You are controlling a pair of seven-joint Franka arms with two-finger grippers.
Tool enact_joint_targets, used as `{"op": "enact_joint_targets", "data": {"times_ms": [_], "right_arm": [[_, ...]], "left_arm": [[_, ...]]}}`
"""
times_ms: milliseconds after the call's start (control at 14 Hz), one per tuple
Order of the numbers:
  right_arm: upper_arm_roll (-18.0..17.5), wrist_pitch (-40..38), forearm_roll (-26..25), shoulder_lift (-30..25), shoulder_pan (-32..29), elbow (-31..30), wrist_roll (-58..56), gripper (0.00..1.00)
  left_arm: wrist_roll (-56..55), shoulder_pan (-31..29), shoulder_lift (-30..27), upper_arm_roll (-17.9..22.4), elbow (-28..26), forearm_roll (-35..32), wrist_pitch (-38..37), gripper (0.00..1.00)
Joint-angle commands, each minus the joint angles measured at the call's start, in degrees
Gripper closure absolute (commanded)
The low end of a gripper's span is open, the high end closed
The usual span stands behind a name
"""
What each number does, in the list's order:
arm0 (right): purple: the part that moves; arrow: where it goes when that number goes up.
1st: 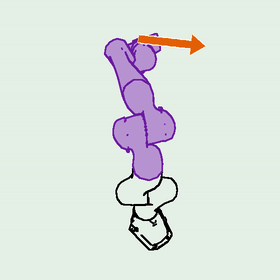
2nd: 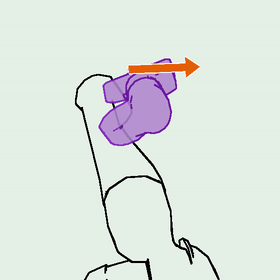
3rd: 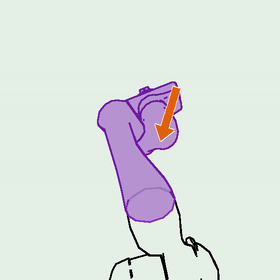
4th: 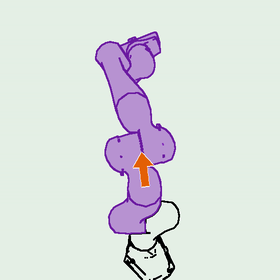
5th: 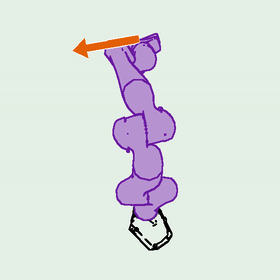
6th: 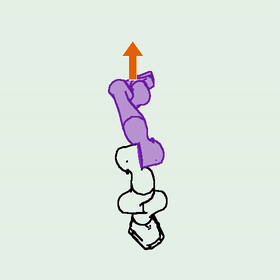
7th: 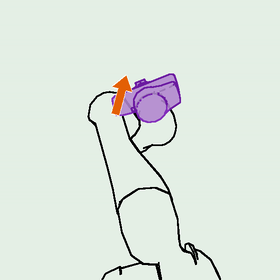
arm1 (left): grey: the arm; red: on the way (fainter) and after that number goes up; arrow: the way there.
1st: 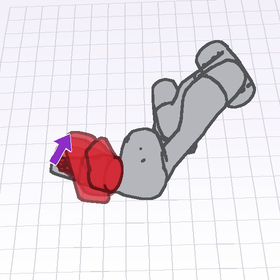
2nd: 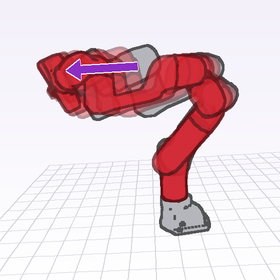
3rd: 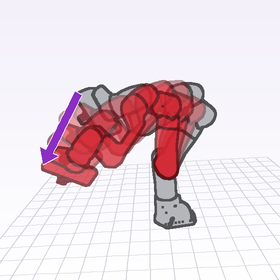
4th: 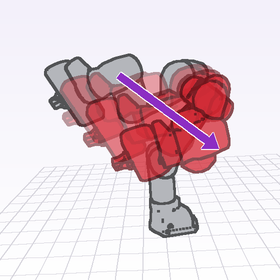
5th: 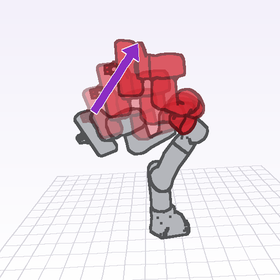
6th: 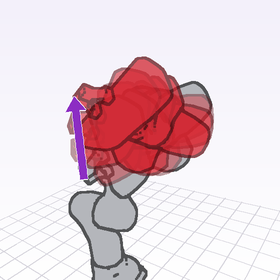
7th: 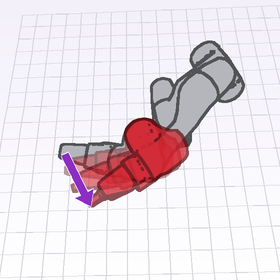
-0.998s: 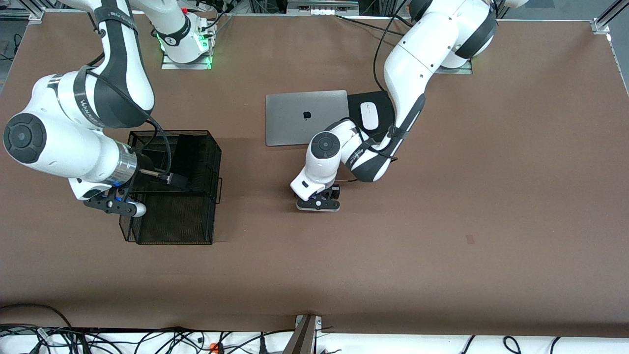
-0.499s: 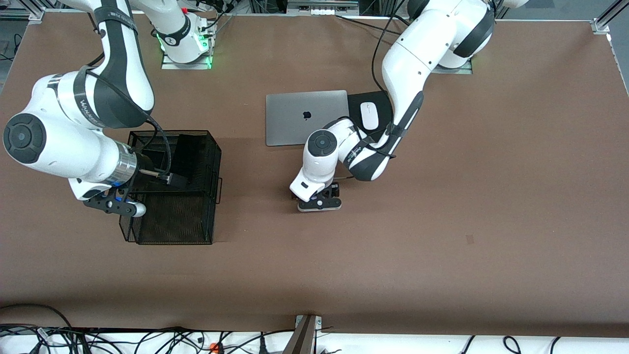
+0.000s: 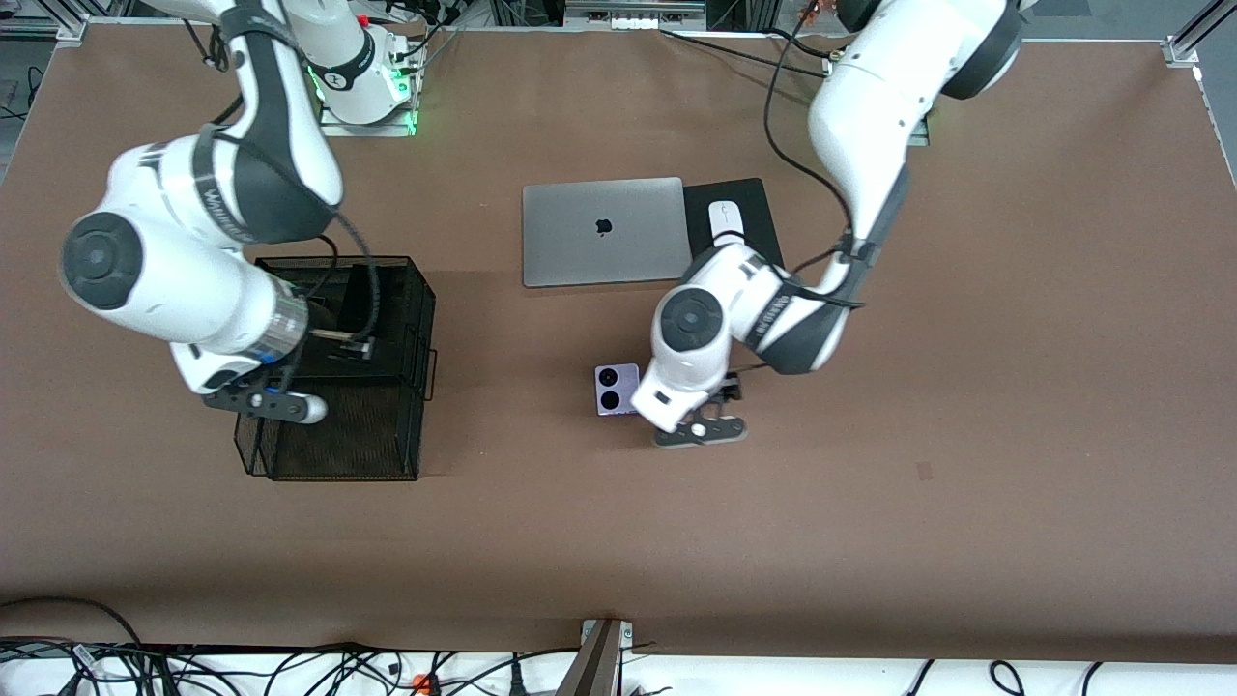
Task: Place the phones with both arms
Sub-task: 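Grasp the white phone with the right gripper while the left gripper withdraws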
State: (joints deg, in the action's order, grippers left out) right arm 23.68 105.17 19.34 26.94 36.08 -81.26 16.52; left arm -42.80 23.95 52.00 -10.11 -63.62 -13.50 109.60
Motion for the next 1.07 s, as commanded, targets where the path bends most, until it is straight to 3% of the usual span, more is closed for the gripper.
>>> {"op": "enact_joint_targets", "data": {"times_ms": [0,143,428,784,998], "right_arm": [[0.49,5.8,1.05,5.21,5.74,2.76,2.19,0.0],[-0.21,10.99,1.05,9.86,9.87,5.04,7.01,0.0],[-0.39,18.12,1.05,20.32,15.59,11.37,13.88,0.0],[-0.39,27.97,1.05,27.72,19.46,11.65,14.86,0.0],[-0.39,32.98,0.61,30.71,20.43,11.56,14.24,0.0]], "left_arm": [[8.49,-5.21,-5.84,-0.7,-1.68,-0.92,-9.45,0.0],[13.42,-8.64,-9.8,-0.61,-2.03,-1.09,-14.83,0.0],[20.36,-15.32,-19.98,-0.43,-7.12,-1.27,-18.36,0.0],[30.56,-24.46,-28.17,-0.96,-7.31,-0.22,-22.67,0.0],[36.29,-28.07,-31.25,-0.87,-7.48,4.69,-26.27,0.0]]}}
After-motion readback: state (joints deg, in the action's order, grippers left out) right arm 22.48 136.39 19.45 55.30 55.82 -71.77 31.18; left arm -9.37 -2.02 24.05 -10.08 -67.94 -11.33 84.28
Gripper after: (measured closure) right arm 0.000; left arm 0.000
